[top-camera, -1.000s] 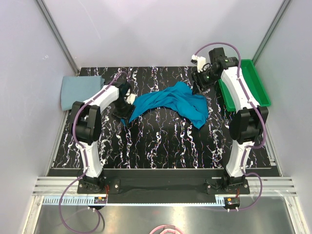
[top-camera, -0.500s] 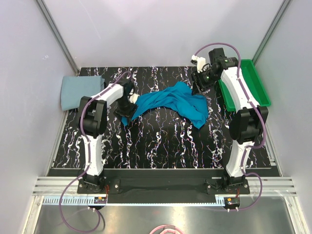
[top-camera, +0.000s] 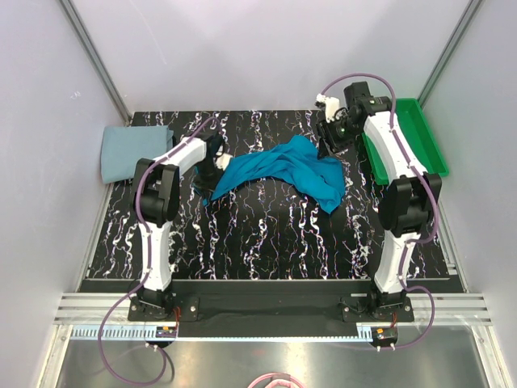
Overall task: Fold and stack the t-shirts
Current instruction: Flatten the tshirt out
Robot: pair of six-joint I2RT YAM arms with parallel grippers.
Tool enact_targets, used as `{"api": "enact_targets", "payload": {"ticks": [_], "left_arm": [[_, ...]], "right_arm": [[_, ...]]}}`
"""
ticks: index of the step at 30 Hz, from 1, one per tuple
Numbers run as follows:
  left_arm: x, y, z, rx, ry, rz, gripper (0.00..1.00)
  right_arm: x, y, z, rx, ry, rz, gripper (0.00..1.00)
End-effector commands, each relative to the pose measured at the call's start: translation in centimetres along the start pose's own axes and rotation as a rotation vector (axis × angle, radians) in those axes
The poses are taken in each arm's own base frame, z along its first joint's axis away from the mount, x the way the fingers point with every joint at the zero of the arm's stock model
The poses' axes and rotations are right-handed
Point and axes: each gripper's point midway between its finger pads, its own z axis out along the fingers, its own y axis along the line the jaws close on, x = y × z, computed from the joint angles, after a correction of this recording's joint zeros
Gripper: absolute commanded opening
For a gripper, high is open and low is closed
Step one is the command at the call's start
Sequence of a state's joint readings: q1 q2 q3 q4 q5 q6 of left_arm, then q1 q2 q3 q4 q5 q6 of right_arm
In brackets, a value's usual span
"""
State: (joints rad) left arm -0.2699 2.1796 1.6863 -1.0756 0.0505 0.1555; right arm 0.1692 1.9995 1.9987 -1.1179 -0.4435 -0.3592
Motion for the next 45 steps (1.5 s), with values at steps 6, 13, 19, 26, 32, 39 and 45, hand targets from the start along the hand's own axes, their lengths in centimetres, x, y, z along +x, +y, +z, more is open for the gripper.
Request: {"api": "enact_targets", "payload": {"ticks": [6, 13, 19, 26, 32, 39, 45], "left_arm": [[0.8, -1.0, -3.3, 0.016, -0.073, -0.001, 0.13], [1.2, -1.1, -3.1, 0.014, -0.061, 0.015, 0.07], [1.9, -1.3, -3.3, 0.019, -0.047, 0.025, 0.0], [2.4, -1.4, -3.6, 0.001, -0.044, 0.054, 0.0], [2.1, -1.7, -3.8, -0.01, -0.047, 0.076, 0.0], [2.0, -2.8, -4.7, -0.009, -0.067, 0.117, 0.0], [2.0, -3.1, -4.6, -0.027, -0.067, 0.13, 0.0]], "right_arm": [[-0.8, -3.3, 3.4, 0.043, -0.013, -0.003, 0.5], [-0.6, -7.5, 9.4, 0.012, 0.013, 0.117, 0.55], [-3.6, -11.0, 12.2, 0.084, -0.055, 0.071, 0.63], [-9.6, -13.7, 10.7, 0.197, -0.233, -0.013, 0.77], [-11.1, -13.9, 10.5, 0.202, -0.298, -0.024, 0.83], [-8.8, -13.4, 15.3, 0.084, -0.246, 0.082, 0.83], [-8.1, -12.7, 16.2, 0.031, -0.229, 0.103, 0.82]]}}
